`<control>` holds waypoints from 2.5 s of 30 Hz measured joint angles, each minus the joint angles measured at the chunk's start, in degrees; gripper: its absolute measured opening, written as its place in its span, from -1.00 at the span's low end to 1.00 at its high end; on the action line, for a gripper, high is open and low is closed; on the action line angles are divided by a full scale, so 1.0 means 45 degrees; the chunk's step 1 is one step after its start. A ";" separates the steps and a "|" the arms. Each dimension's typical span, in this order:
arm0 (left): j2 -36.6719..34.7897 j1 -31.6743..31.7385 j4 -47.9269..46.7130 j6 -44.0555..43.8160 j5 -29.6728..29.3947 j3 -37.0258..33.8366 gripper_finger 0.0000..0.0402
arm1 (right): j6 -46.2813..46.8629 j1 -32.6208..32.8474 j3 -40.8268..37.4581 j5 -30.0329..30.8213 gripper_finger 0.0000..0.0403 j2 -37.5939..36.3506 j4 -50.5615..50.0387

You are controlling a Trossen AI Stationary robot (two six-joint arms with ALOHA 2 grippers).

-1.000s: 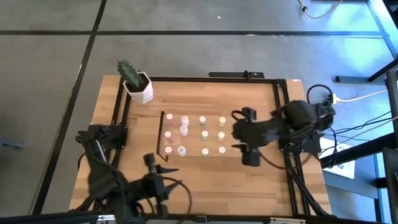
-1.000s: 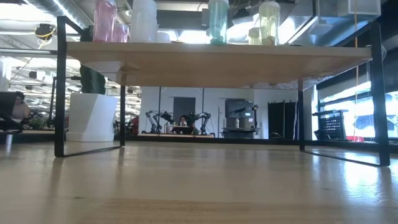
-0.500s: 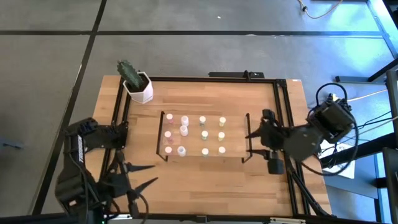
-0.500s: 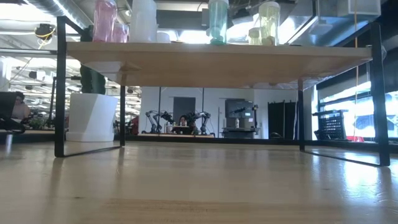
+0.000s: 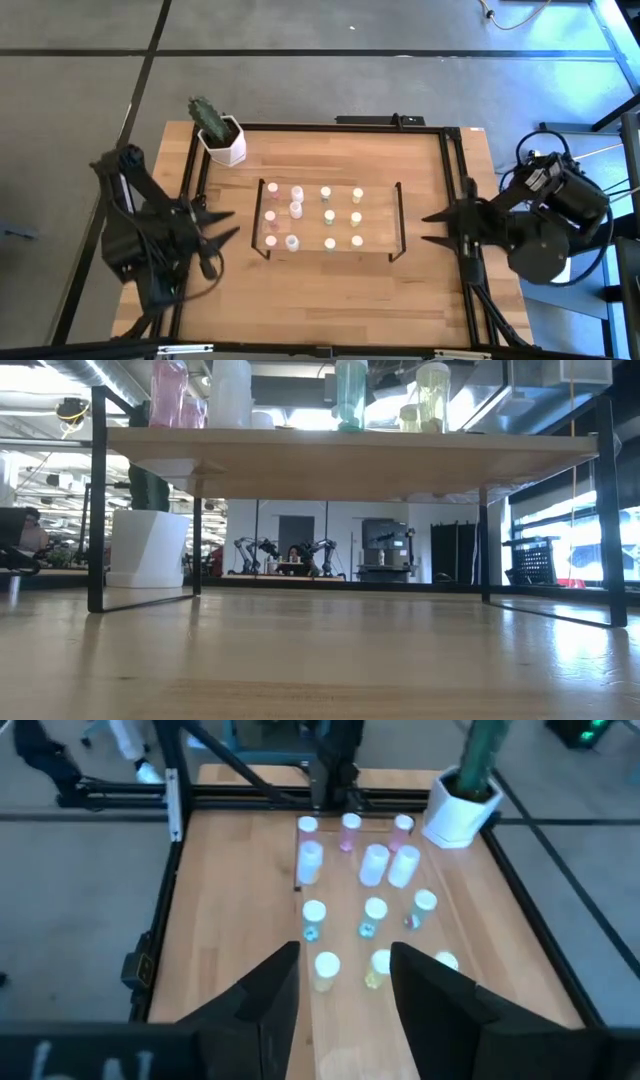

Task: Pick and place medicine bottles onto shelf by color
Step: Return to Home Position

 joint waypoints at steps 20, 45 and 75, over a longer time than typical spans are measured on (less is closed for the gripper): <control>-0.7208 -0.0392 0.0003 0.1380 -0.0752 -0.5103 -0.21 | 0.3231 0.3009 -0.7917 0.3607 -0.20 -0.6616 0.1552; -1.4396 -0.4637 0.0001 0.0153 -0.1139 -1.0504 -0.21 | -0.2425 0.4137 -1.7806 0.5839 -0.20 -1.4188 1.4669; -1.2277 -0.3982 1.1885 0.9154 -0.1129 -1.1172 -0.21 | -1.0785 0.3340 -2.3417 0.2918 -0.20 -1.6424 2.6537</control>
